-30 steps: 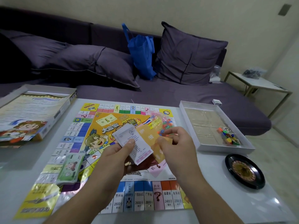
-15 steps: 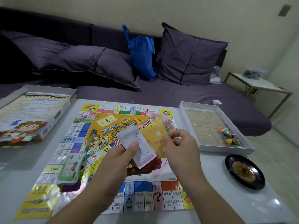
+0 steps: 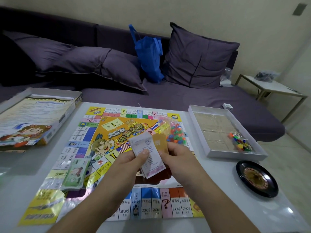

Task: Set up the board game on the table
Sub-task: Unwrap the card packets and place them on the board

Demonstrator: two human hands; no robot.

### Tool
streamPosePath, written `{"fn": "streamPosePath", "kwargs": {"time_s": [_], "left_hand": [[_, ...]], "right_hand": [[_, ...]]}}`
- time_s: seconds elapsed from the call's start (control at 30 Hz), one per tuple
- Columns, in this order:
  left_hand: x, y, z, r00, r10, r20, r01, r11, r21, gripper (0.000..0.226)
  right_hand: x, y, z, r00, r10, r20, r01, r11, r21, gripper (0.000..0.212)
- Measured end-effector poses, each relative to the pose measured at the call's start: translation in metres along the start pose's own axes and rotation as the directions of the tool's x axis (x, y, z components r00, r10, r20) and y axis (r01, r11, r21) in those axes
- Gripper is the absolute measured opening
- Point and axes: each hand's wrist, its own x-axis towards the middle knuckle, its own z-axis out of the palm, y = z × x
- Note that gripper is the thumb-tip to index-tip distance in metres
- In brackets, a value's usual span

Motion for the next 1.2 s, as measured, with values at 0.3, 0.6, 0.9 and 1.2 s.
{"fn": "streamPosePath", "kwargs": {"time_s": [0.3,0.6,0.9,1.2], "left_hand": [[-0.003,0.007,-0.009,0.986,0.126,0.107,-0.138,0.984,0.114,0.025],[-0.003,-0.002,-0.005,0.914,0.383,0.134,-0.386,0.719,0.578,0.018],[-0.008,0.008,-0.003,0.989,-0.146,-0.012,0.142,0.975,-0.168,0.048],[-0.006,0.013,-0.012,0.975,-0.217,0.035,0.219,0.947,-0.235,0.024]], "right_hand": [[0.002,0.003,-0.002,0.995,0.012,-0.097,-0.003,0.996,0.090,0.021],[-0.011,0.001,0.019,0.999,-0.004,0.055,-0.014,0.944,0.328,0.030],[-0.016,-0.001,0.039,1.000,-0.003,0.021,-0.005,0.933,0.359,0.032],[-0.025,0.001,0.037,0.923,-0.267,0.278,0.363,0.844,-0.394,0.098]]}}
